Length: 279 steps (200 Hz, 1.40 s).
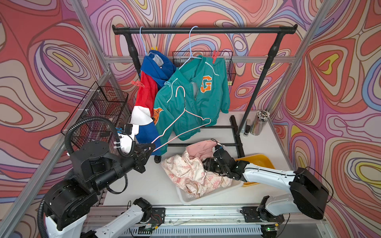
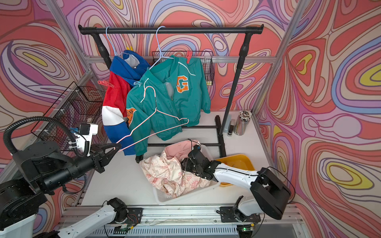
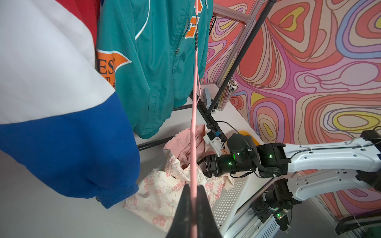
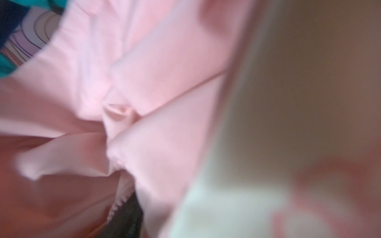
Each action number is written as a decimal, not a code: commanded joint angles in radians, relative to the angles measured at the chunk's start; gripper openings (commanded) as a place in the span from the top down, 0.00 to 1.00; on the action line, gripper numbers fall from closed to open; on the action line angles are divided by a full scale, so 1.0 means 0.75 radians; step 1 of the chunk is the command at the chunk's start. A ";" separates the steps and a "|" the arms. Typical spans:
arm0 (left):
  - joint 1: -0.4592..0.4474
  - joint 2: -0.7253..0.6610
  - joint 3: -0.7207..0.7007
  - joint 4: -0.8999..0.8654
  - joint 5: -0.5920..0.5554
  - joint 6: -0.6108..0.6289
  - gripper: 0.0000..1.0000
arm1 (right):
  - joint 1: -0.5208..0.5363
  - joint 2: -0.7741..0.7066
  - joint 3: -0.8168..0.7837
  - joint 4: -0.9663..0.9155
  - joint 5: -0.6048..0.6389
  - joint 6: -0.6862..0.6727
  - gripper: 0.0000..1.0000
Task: Remove the clothespins securing jackets to the hanger
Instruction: Adjust the jacket in the storage box, then place the hanger on the clothesline.
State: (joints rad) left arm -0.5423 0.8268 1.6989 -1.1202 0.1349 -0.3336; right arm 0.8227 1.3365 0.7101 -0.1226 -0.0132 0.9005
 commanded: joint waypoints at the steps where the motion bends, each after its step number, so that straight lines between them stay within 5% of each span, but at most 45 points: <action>1: 0.007 0.006 -0.027 0.071 0.071 -0.019 1.00 | -0.084 -0.225 0.086 -0.202 0.058 -0.171 0.16; 25: 0.006 0.027 -0.047 0.098 0.101 -0.038 1.00 | -0.420 -0.450 0.094 -0.240 -0.289 -0.303 0.06; 56: 0.006 0.055 -0.074 0.181 0.176 -0.090 1.00 | -0.778 -0.468 0.143 -0.170 -0.709 -0.344 0.02; 92: 0.006 0.103 -0.082 0.206 0.216 -0.127 1.00 | -1.087 -0.364 -0.014 0.564 -1.151 0.045 0.03; 130: 0.007 0.159 -0.076 0.228 0.259 -0.191 1.00 | -1.098 -0.274 -0.063 1.027 -1.248 0.272 0.09; 169: 0.007 0.177 -0.130 0.320 0.321 -0.272 1.00 | -1.098 -0.190 -0.080 1.183 -1.257 0.364 0.22; 220: 0.011 0.174 -0.118 0.306 0.261 -0.299 1.00 | -1.109 -0.219 -0.043 0.913 -1.182 0.178 0.27; 247: 0.011 0.156 -0.101 0.295 0.255 -0.293 1.00 | -1.117 -0.250 -0.005 0.716 -1.102 0.058 0.22; 279: 0.011 0.157 -0.113 0.317 0.300 -0.316 1.00 | -1.118 -0.199 0.002 0.788 -1.126 0.094 0.16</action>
State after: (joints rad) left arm -0.5411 0.9558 1.5948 -0.9192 0.3408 -0.5510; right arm -0.0116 1.1679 0.6865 0.4694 -0.8669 0.9920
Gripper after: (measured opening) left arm 0.064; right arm 0.831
